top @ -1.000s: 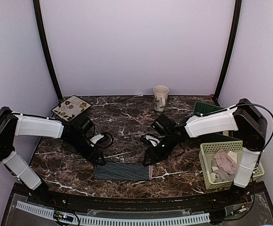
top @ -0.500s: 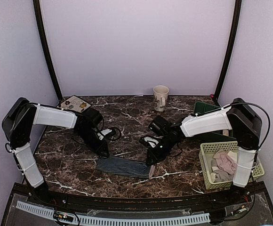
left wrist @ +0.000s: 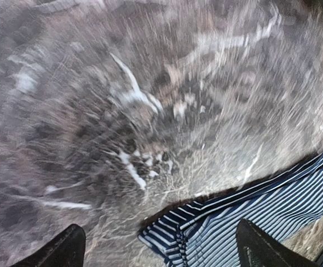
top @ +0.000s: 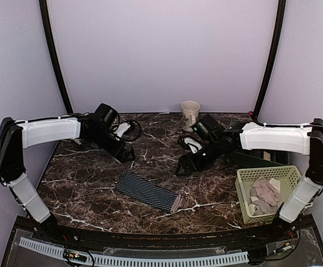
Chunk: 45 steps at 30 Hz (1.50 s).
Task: Roll the underwear
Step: Rotate the underwear at the center of the board.
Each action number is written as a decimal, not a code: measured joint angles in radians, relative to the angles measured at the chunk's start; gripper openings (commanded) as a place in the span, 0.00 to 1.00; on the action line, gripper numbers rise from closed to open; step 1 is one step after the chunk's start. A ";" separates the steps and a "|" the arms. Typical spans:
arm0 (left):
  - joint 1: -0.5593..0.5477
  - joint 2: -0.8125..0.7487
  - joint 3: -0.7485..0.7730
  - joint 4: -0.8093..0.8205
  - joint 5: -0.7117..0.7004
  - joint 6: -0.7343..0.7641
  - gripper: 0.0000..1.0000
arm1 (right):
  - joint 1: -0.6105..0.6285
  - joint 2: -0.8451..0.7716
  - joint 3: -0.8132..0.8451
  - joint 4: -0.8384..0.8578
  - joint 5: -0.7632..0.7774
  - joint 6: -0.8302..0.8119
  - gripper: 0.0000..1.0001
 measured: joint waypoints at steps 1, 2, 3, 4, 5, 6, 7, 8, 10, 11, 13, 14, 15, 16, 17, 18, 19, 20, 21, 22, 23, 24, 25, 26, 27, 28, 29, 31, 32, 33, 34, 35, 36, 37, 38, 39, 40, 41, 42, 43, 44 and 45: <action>0.000 -0.058 -0.012 0.017 -0.018 -0.010 0.99 | -0.004 -0.031 0.000 0.011 0.017 0.003 0.90; 0.000 -0.116 -0.026 0.031 -0.035 -0.023 0.99 | -0.009 -0.062 -0.003 0.031 0.026 0.011 0.99; 0.000 -0.177 -0.045 0.053 -0.056 -0.050 0.99 | -0.015 -0.091 -0.014 0.065 0.027 0.025 1.00; 0.000 -0.218 -0.056 0.061 -0.079 -0.081 0.99 | -0.021 -0.129 -0.034 0.114 0.022 0.040 1.00; 0.000 -0.267 -0.068 0.062 -0.103 -0.120 0.99 | -0.030 -0.164 -0.059 0.164 0.009 0.057 1.00; 0.000 -0.296 -0.075 0.056 -0.112 -0.154 0.99 | -0.040 -0.186 -0.079 0.204 -0.006 0.074 1.00; 0.000 -0.311 -0.076 0.044 -0.113 -0.183 0.99 | -0.056 -0.202 -0.103 0.257 -0.037 0.096 1.00; 0.000 -0.312 -0.077 0.029 -0.103 -0.212 0.99 | -0.074 -0.203 -0.122 0.312 -0.076 0.119 1.00; 0.001 -0.301 -0.117 0.017 -0.050 -0.270 0.99 | -0.105 -0.165 -0.135 0.381 -0.162 0.153 1.00; 0.002 -0.306 -0.167 0.024 -0.016 -0.307 0.99 | -0.116 -0.137 -0.134 0.397 -0.188 0.159 1.00; 0.001 -0.347 -0.293 0.042 0.042 -0.380 0.99 | -0.120 -0.084 -0.127 0.390 -0.227 0.160 1.00; 0.000 -0.382 -0.362 0.035 0.066 -0.426 0.99 | -0.117 -0.056 -0.118 0.378 -0.243 0.154 1.00; -0.001 -0.420 -0.418 0.025 0.084 -0.460 0.99 | -0.116 -0.032 -0.109 0.360 -0.257 0.146 1.00; -0.002 -0.455 -0.457 0.016 0.100 -0.503 0.99 | -0.115 -0.008 -0.099 0.336 -0.270 0.138 1.00; -0.003 -0.486 -0.486 0.013 0.113 -0.534 0.99 | -0.114 0.012 -0.092 0.319 -0.284 0.126 1.00; -0.003 -0.504 -0.503 0.014 0.122 -0.566 0.99 | -0.112 0.029 -0.087 0.301 -0.295 0.118 1.00; -0.003 -0.522 -0.524 0.031 0.135 -0.595 0.99 | -0.111 0.043 -0.086 0.284 -0.307 0.110 1.00; -0.006 -0.533 -0.544 0.051 0.146 -0.623 0.99 | -0.110 0.053 -0.087 0.271 -0.314 0.105 1.00; -0.007 -0.541 -0.570 0.077 0.159 -0.655 0.98 | -0.110 0.064 -0.087 0.259 -0.325 0.101 1.00; -0.008 -0.542 -0.595 0.101 0.174 -0.682 0.97 | -0.110 0.072 -0.089 0.252 -0.333 0.097 1.00; -0.009 -0.536 -0.615 0.121 0.185 -0.707 0.95 | -0.110 0.077 -0.091 0.244 -0.340 0.093 0.99; -0.011 -0.527 -0.627 0.136 0.195 -0.726 0.93 | -0.109 0.080 -0.093 0.235 -0.344 0.088 0.98; -0.012 -0.505 -0.636 0.158 0.207 -0.746 0.92 | -0.109 0.082 -0.097 0.223 -0.350 0.081 0.98; -0.012 -0.486 -0.638 0.174 0.213 -0.759 0.90 | -0.109 0.082 -0.099 0.216 -0.354 0.075 0.96; -0.013 -0.460 -0.638 0.196 0.223 -0.771 0.88 | -0.109 0.082 -0.101 0.208 -0.356 0.068 0.95; -0.013 -0.435 -0.638 0.222 0.230 -0.784 0.86 | -0.109 0.082 -0.102 0.201 -0.357 0.063 0.94; -0.014 -0.414 -0.638 0.243 0.237 -0.795 0.85 | -0.109 0.082 -0.103 0.196 -0.357 0.058 0.94; -0.014 -0.360 -0.637 0.298 0.259 -0.818 0.79 | -0.109 0.082 -0.106 0.183 -0.361 0.049 0.91; -0.014 -0.341 -0.632 0.327 0.268 -0.829 0.76 | -0.109 0.083 -0.108 0.180 -0.362 0.043 0.91; -0.017 -0.321 -0.623 0.349 0.276 -0.836 0.73 | -0.109 0.085 -0.111 0.178 -0.367 0.039 0.90; -0.019 -0.299 -0.610 0.364 0.276 -0.842 0.66 | -0.109 0.088 -0.116 0.179 -0.371 0.037 0.90; -0.019 -0.274 -0.594 0.375 0.275 -0.845 0.59 | -0.109 0.091 -0.123 0.178 -0.376 0.036 0.90; -0.019 -0.254 -0.579 0.380 0.273 -0.849 0.53 | -0.109 0.092 -0.130 0.179 -0.379 0.036 0.90; -0.019 -0.227 -0.557 0.385 0.262 -0.848 0.45 | -0.109 0.092 -0.140 0.178 -0.381 0.037 0.89; -0.020 -0.195 -0.534 0.389 0.255 -0.846 0.38 | -0.109 0.092 -0.148 0.179 -0.383 0.037 0.89; -0.020 -0.159 -0.505 0.393 0.247 -0.837 0.30 | -0.109 0.092 -0.153 0.178 -0.384 0.039 0.89; -0.020 -0.130 -0.481 0.396 0.245 -0.838 0.24 | -0.109 0.092 -0.156 0.179 -0.385 0.039 0.89; -0.020 -0.097 -0.450 0.396 0.238 -0.832 0.18 | -0.109 0.092 -0.158 0.180 -0.387 0.042 0.88; -0.020 -0.064 -0.418 0.395 0.228 -0.826 0.13 | -0.109 0.092 -0.158 0.181 -0.387 0.042 0.88; -0.019 -0.038 -0.391 0.390 0.220 -0.824 0.09 | -0.109 0.092 -0.158 0.185 -0.389 0.044 0.88; -0.018 -0.006 -0.354 0.386 0.211 -0.809 0.06 | -0.109 0.092 -0.158 0.188 -0.390 0.046 0.88; -0.017 0.018 -0.326 0.384 0.201 -0.803 0.05 | -0.109 0.092 -0.158 0.190 -0.391 0.049 0.87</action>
